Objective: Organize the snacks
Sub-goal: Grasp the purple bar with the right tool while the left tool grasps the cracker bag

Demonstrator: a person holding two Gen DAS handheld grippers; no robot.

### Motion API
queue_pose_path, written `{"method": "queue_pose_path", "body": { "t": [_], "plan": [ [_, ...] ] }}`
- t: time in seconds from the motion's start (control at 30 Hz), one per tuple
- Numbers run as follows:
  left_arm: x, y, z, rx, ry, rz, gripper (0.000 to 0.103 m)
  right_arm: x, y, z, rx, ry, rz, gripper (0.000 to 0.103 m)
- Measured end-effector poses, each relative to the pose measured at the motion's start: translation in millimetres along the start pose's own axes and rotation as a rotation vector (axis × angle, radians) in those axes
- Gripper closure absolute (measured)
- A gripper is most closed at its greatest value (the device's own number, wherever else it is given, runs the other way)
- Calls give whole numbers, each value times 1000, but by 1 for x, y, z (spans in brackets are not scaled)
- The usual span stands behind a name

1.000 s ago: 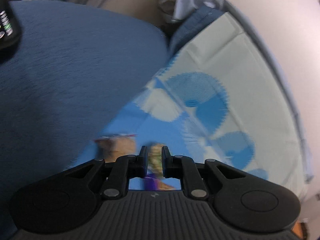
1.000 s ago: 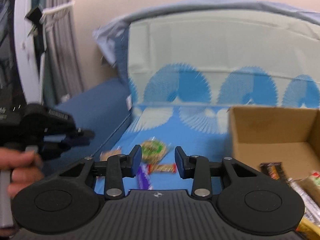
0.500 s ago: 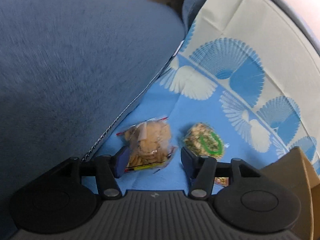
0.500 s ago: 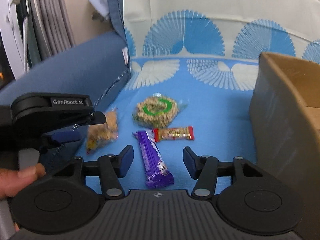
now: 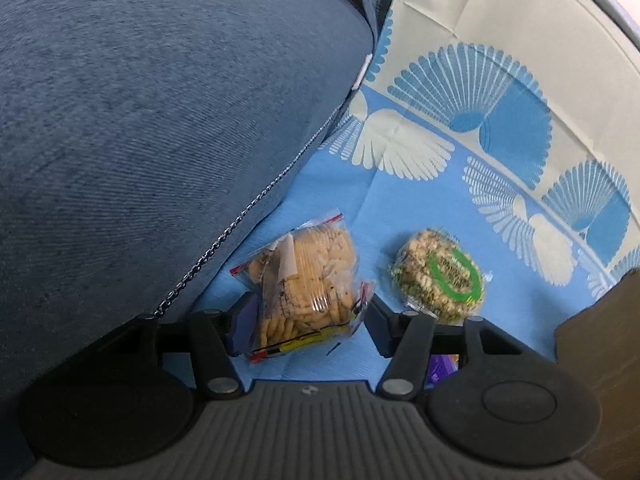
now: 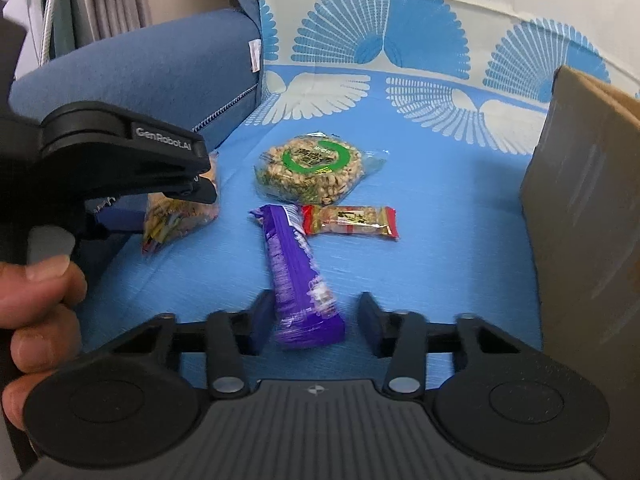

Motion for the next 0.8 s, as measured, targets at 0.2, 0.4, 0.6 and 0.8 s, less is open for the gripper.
{"method": "queue_pose_path", "body": {
  "t": [0.2,0.4,0.6,0.8],
  "plan": [
    [10,-1,-4,-49,6,-1,54,9,-4,0,6,10,12,78],
    [35,2,-8,-77,48,86,57,41,-2,-2,6,23,2,84],
    [60,13,8,-113,177,156,57,83,4,14,33,61,7,85],
    [87,21,38,-215,318,234,56,117,15,45,0,151,-20,81]
  ]
}}
Point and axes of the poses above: each gripper's, at about its wrist camera, not at the fingertips, and x roughly against the way its jaws point, y to its left, z to its underside, the point moved 2 cm from there along -x, roughly the way its jaws point, and after that the axes turned 4 degrees about -z, right-handed, at the moved point
